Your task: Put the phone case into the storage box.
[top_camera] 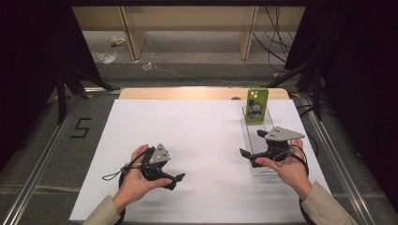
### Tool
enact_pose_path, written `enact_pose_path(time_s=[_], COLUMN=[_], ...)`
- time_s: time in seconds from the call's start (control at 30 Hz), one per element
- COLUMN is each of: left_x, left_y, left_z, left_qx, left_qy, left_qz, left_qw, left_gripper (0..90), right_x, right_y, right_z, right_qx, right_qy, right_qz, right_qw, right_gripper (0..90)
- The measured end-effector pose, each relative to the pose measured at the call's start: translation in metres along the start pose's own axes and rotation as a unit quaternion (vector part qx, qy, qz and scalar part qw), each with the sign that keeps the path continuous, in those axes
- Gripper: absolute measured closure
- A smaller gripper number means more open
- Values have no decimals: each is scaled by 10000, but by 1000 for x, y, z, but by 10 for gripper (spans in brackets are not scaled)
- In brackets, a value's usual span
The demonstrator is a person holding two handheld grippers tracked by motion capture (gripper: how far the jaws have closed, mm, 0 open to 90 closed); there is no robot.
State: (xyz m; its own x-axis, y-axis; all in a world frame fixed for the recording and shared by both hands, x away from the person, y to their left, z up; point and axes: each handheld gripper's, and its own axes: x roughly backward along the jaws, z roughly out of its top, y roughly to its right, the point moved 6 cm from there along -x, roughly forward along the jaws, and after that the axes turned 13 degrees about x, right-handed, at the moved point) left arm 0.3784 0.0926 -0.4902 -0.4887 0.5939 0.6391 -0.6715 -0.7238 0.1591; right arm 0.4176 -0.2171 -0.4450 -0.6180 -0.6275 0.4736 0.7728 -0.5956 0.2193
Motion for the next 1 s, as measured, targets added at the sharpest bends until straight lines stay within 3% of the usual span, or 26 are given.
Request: enact_pose_path(time_s=[1.0], left_x=[0], left_y=[0], left_z=[0], left_qx=[9], left_qy=[16], left_qz=[2], left_qw=[10000], left_gripper=[0], right_x=[13], right_y=[-20], right_z=[-12], right_qx=[76], right_qy=[117], right_qz=[303], right_qw=[9994], right_gripper=[49])
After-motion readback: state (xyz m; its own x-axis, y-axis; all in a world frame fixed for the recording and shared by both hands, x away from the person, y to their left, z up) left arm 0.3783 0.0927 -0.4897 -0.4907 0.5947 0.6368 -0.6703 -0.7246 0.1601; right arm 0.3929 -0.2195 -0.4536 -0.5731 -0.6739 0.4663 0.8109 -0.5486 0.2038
